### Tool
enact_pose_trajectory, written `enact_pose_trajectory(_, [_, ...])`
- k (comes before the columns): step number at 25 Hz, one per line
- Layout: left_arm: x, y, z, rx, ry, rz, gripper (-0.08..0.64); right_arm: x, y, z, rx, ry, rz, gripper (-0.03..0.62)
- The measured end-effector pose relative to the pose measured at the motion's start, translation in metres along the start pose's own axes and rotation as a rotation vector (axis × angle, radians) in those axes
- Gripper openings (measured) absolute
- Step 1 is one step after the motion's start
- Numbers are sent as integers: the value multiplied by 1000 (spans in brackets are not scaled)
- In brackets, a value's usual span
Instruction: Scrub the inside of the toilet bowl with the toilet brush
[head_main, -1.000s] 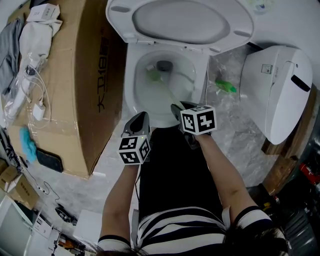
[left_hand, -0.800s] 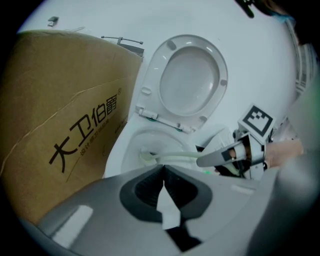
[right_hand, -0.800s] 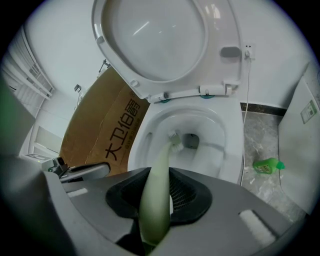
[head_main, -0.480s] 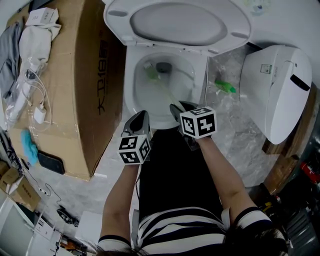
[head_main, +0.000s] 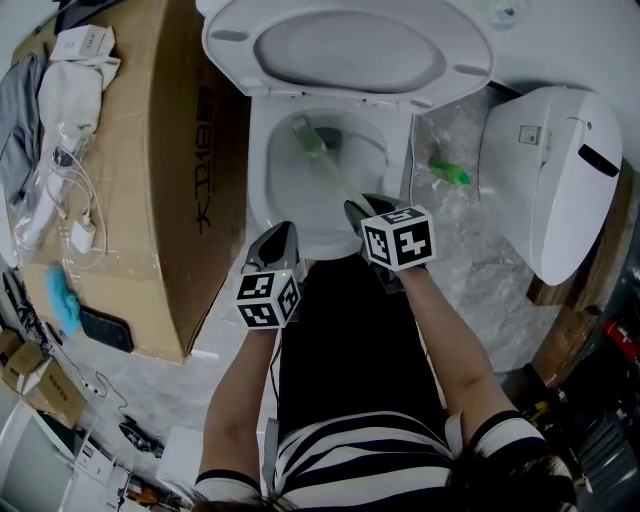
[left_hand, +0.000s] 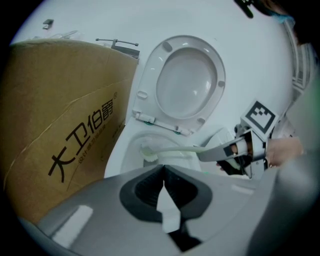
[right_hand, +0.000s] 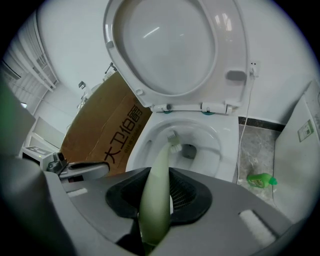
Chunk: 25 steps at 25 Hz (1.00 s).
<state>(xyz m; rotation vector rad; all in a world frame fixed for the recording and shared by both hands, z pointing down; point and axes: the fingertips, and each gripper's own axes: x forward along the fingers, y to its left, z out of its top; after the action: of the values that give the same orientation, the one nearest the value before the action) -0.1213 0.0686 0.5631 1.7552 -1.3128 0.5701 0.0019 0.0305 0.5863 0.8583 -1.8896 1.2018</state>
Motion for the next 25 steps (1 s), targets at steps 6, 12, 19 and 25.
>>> enact_pose_trajectory(6, [0,-3,3,15,7,-12,0,-7,-11,2,-19,-5,-49,98])
enact_pose_trajectory(12, [1,-4,7,28,7,-21,0,-20,-29,-2,-34,8,-130,98])
enact_pose_trajectory(19, [-3,-9,10,38,5,-36,0,-39,-38,-14,-47,17,-215,100])
enact_pose_trajectory(25, [-9,-11,11,42,3,-40,0,-53,-41,-28,-36,46,-274,100])
